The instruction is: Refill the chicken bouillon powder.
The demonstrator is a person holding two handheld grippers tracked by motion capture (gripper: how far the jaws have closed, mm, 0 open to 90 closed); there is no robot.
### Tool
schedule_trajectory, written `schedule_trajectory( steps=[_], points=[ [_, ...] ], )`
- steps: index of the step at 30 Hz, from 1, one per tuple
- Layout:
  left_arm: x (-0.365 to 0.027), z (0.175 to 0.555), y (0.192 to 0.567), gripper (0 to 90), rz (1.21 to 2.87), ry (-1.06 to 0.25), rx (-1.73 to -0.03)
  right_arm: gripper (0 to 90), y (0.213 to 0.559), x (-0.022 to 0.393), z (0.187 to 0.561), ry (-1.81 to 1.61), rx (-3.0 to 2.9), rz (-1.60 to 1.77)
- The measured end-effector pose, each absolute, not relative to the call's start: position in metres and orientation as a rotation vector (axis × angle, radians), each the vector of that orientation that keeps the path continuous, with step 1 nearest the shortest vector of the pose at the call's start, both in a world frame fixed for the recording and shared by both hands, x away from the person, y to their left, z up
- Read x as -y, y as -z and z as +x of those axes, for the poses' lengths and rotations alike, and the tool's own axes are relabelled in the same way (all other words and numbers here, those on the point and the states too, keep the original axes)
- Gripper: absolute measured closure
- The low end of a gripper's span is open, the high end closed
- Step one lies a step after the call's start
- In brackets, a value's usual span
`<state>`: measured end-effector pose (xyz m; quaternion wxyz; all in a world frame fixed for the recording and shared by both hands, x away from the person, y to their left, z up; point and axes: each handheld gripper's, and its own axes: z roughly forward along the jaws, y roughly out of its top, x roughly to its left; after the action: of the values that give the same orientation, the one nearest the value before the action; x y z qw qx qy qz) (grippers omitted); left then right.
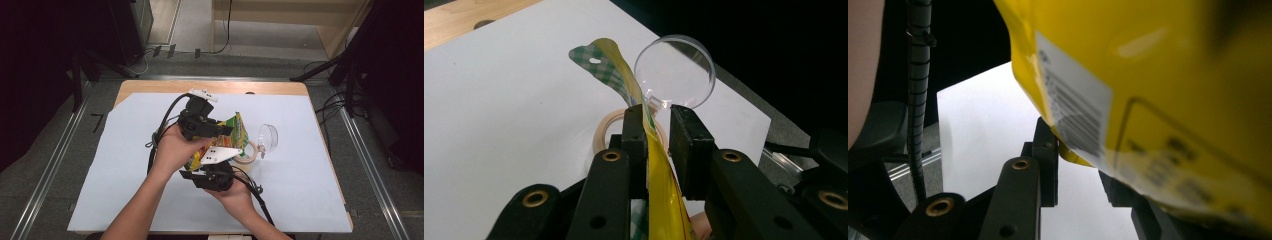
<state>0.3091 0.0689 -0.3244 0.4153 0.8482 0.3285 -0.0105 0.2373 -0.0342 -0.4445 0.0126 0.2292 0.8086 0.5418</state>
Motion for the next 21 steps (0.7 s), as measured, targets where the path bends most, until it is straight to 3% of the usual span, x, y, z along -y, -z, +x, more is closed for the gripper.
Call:
schedule_trajectory(
  steps=[21],
  points=[
    [-0.0679,0.3091,0.326,78.1,2.125,0.026,-0.82,74.3,0.4453,0.0378,0.2364,-1.671,-2.514,0.693]
  ],
)
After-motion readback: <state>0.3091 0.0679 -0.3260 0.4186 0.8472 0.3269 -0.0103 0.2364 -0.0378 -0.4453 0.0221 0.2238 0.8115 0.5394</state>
